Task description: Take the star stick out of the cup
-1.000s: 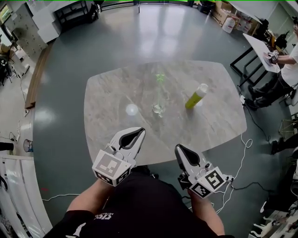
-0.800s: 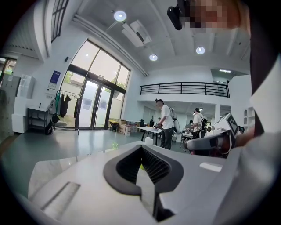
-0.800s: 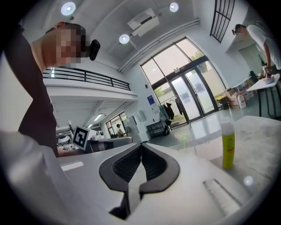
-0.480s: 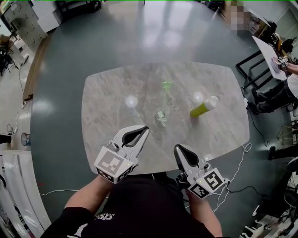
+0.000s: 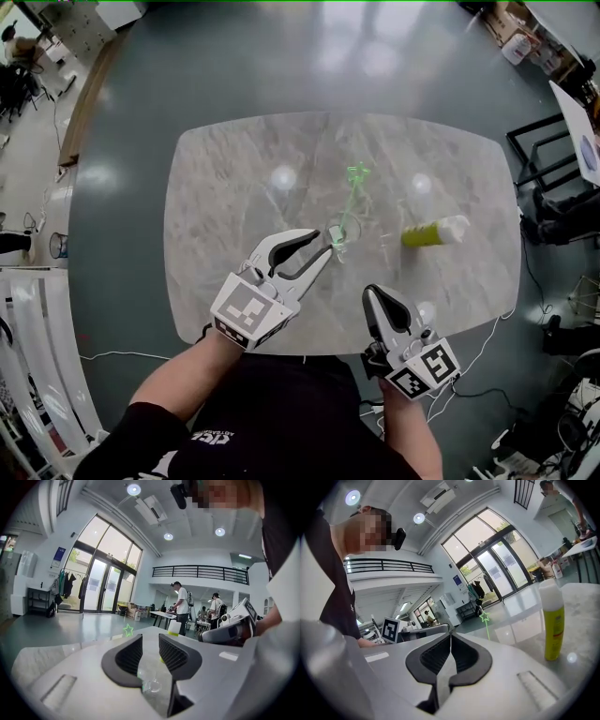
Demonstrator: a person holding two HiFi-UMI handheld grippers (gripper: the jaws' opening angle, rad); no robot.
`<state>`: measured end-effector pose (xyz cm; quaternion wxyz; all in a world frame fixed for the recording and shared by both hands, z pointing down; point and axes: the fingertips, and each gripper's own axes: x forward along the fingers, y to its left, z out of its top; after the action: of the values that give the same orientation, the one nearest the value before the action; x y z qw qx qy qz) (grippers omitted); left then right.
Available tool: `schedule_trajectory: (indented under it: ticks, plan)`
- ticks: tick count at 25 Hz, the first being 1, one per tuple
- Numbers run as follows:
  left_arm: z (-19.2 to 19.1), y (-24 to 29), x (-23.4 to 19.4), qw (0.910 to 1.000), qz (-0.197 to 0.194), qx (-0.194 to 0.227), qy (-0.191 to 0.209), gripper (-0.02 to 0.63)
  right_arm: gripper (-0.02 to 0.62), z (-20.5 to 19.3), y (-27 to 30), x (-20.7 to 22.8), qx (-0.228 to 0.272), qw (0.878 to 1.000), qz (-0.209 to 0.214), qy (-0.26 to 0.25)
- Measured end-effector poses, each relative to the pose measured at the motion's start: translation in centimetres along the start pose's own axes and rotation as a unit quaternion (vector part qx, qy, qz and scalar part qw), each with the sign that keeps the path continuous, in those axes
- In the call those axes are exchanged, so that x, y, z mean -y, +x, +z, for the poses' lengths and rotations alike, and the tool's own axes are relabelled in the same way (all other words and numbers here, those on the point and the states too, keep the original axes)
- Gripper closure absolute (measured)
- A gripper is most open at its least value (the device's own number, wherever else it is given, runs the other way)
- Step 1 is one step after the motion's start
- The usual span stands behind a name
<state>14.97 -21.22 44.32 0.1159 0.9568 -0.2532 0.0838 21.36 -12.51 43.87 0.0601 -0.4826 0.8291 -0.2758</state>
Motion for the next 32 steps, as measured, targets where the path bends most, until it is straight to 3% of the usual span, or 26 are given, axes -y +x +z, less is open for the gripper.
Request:
schedule_trajectory:
  ticks: [5,19,28,32]
  plan:
    - [-1.6,3.1,-1.1,0.9997,0.002,0.014,-0.018,0.425,0.575,-1.2,1.1,3.0,-0.010,1.000,-0.005,0.016]
    - [-7.8,10.3,-3.0,0.9985,0.005,-0.031,-0.044,0.348,0.575,-2.1,2.8,5.7,-0.023,0.999,0.011,0.035]
    - [-9.7,12.5,-3.5,0.9973,0.020,-0.056,-0.042,0.364,0.575,-1.6,2.6,6.4,-0.023,0.999,0.015,0.040]
    - [-10.6,13.1,-3.7,0.9963,0.025,-0.072,-0.040,0.417,0.577,-1.0,2.3,6.4,-0.022,0.999,0.015,0.041]
